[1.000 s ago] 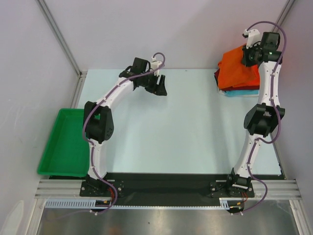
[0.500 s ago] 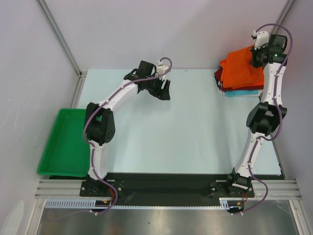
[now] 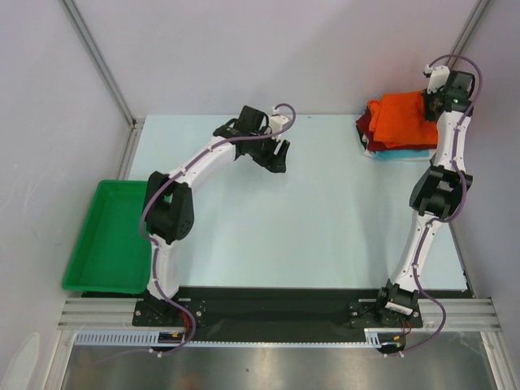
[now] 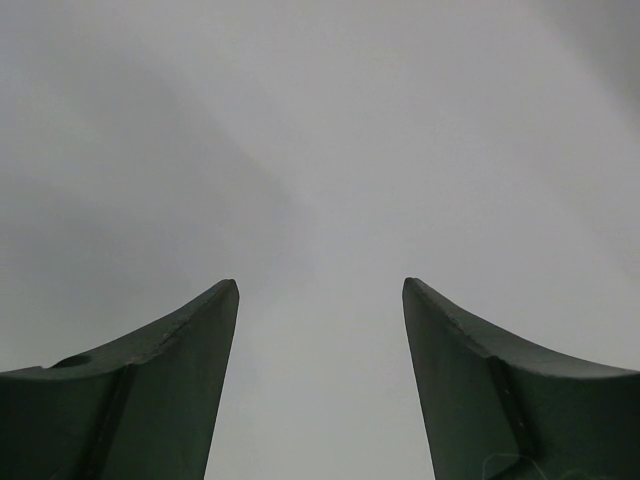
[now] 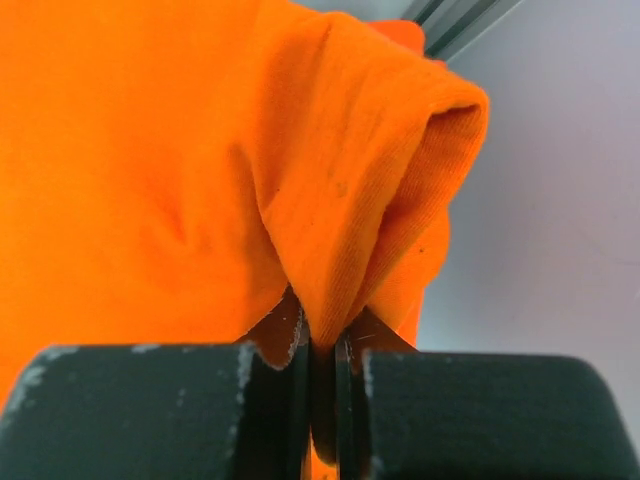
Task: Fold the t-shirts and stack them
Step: Neatly place the folded tshirt to the corner, then reset both grippers
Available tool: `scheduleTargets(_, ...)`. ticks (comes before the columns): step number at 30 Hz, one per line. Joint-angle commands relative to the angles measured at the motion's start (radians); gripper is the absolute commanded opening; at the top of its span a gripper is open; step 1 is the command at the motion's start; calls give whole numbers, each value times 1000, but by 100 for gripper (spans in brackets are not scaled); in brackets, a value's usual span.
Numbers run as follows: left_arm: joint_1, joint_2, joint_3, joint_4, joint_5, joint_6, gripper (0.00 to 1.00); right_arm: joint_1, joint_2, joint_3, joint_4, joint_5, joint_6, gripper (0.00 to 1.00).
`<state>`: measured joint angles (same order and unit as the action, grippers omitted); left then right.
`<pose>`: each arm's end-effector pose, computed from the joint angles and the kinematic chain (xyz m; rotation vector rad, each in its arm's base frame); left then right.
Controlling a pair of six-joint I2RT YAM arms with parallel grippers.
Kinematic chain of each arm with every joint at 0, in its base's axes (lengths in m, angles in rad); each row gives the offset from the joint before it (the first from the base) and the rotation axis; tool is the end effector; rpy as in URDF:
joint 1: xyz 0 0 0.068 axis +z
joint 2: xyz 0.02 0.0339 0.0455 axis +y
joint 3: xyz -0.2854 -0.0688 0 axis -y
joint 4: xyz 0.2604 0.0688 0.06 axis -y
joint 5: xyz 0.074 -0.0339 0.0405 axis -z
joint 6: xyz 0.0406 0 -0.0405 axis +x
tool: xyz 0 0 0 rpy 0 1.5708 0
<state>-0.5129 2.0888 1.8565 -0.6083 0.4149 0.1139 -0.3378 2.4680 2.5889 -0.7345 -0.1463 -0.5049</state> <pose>0.4300 -0.2609 0.2771 0.9317 2.2432 -0.6829 0.5564 -0.1892 0.3168 -0.2661 2.1785 -0.3187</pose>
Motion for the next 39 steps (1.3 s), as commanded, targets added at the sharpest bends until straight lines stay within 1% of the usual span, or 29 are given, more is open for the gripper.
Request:
scheduleTargets(1,-21,-70,-10,1,-31,35,73,-4,14,82,89,43,8,0)
scheduleTargets(5,-29,-67,-13,-1,-44,41,73,-1,37,112,107,47,8,0)
scheduleTargets(19,-55,-69,-23,-5,-83,55,73,19,80,126,182,71,-23,1)
scheduleTargets(20,-56,-70,-26,-4,-85,61,73,22,83,126,185,80,-21,4)
scheduleTargets(21,-59,-73,-29,-4,-90,61,74,23,83,128,198,94,-20,11)
scheduleTargets(22,-61,-75,-29,-4,-97,63,74,29,82,135,199,115,-20,15)
scheduleTargets(26,-62,-78,-26,4,-123,58,76,37,53,189,208,186,0,50)
scheduleTargets(29,-62,-87,-13,13,-160,55,78,39,10,226,204,189,42,55)
scheduleTargets(30,-61,-90,-3,16,-169,55,79,40,-29,229,205,176,48,57)
scheduleTargets(31,-61,-98,3,18,-182,59,79,45,-52,231,207,169,49,60)
scheduleTargets(32,-61,-101,18,18,-208,64,79,48,-72,214,216,162,51,62)
scheduleTargets(33,-61,-105,29,18,-226,69,79,51,-140,182,228,157,55,65)
scheduleTargets(35,-61,-111,64,22,-266,82,81,66,-199,134,225,110,89,78)
scheduleTargets(36,-59,-115,79,22,-303,90,83,74,-240,105,204,73,95,79)
scheduleTargets(37,-59,-115,90,25,-327,107,84,82,-265,84,184,53,109,84)
scheduleTargets(38,-58,-116,111,27,-352,118,89,97,-288,47,158,28,118,92)
scheduleTargets(39,-56,-116,118,31,-390,125,92,105,-334,-23,144,-2,129,97)
